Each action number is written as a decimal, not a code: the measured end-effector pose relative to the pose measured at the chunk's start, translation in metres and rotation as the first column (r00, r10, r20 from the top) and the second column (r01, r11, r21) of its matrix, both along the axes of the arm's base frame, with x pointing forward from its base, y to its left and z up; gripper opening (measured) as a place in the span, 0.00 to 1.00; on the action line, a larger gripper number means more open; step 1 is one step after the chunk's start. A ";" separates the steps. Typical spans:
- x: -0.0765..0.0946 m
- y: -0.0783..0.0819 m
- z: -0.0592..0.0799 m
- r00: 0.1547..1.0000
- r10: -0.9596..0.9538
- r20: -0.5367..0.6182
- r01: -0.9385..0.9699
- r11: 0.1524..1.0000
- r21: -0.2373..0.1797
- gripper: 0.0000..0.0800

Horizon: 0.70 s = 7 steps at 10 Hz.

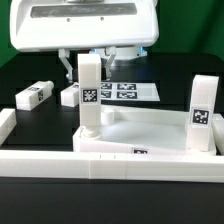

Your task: Assemble desk

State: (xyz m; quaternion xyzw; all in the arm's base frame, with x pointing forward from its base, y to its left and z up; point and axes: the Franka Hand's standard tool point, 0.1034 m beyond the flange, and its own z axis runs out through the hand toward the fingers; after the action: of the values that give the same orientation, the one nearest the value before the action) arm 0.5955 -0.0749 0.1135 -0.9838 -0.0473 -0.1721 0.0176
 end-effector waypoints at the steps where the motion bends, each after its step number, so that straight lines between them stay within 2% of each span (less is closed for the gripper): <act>1: 0.000 0.000 -0.001 1.000 0.000 -0.001 0.000 1.000 0.000 0.36; 4: -0.002 0.000 -0.009 1.000 -0.001 -0.008 0.001 1.000 -0.003 0.36; 7: -0.001 0.000 -0.009 1.000 -0.005 0.021 0.005 1.000 -0.024 0.36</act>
Offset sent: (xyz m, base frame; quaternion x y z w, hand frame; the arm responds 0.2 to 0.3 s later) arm 0.0010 0.0031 -0.0109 -0.0009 0.0134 -0.0016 0.9999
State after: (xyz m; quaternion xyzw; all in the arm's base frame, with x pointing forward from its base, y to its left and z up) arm 0.5948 -0.0754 0.1044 -0.9822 -0.0472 -0.1818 0.0050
